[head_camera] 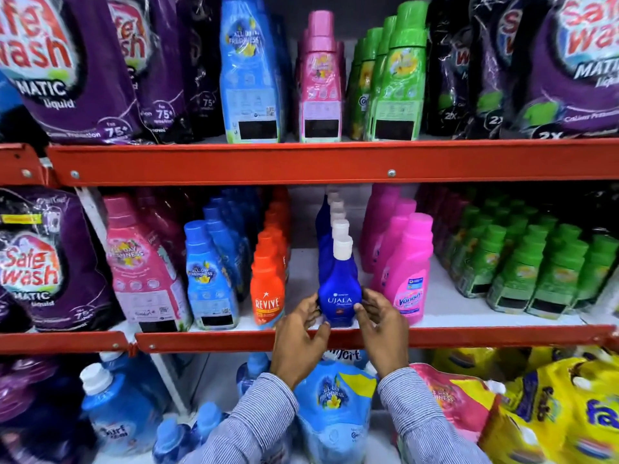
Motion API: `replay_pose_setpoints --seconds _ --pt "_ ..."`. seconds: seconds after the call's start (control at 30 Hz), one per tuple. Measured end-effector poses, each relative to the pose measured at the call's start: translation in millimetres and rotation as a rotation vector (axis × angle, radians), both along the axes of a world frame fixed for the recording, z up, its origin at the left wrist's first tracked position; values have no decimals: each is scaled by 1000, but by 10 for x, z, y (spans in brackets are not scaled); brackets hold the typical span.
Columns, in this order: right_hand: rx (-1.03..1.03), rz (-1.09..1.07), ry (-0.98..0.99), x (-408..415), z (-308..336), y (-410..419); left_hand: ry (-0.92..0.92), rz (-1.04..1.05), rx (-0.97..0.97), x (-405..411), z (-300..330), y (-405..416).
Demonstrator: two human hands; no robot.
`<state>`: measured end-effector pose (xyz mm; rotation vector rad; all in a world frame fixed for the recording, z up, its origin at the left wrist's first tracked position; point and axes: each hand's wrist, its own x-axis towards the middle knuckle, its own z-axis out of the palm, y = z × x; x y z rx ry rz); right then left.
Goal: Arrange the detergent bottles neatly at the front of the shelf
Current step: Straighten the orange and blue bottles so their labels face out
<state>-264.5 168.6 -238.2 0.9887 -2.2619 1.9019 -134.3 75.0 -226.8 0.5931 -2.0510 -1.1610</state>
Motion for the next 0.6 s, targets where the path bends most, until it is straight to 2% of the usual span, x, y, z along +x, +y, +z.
replay_pose_setpoints --seconds 0.43,0.6 --pt "-54 25 -52 -38 -39 60 -11 26 -15 -19 -38 25" --pt "-163 -68 -62 -28 -45 223 44 164 10 -20 -55 100"
